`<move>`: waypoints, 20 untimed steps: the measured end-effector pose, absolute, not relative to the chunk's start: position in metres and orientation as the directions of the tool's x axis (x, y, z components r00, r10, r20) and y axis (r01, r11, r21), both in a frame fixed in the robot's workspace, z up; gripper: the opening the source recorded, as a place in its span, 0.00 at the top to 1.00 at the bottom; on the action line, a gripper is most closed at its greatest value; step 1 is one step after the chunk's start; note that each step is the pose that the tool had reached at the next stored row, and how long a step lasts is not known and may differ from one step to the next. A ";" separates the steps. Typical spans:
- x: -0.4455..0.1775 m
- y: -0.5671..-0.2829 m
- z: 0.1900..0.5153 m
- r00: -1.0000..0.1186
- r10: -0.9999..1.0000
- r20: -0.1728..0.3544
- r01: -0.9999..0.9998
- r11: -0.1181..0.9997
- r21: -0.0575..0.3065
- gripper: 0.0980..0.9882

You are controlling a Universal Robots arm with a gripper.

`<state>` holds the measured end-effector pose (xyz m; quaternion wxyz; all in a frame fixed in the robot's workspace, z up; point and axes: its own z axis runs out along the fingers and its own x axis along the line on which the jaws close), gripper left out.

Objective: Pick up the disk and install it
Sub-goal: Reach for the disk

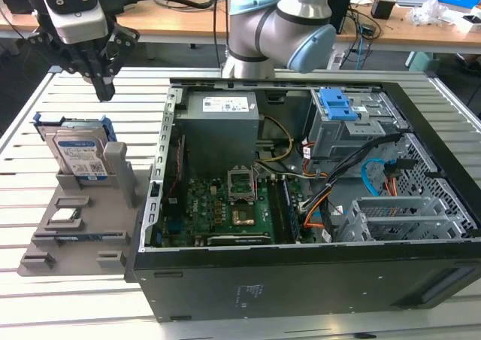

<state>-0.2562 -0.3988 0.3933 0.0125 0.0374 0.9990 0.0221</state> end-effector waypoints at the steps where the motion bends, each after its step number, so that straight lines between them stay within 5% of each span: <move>1: -0.258 -0.399 0.393 -0.997 0.075 -0.023 0.074 0.996 0.045 0.99; 20: -0.300 -0.399 0.393 -0.997 0.075 -0.023 0.074 0.996 0.045 0.99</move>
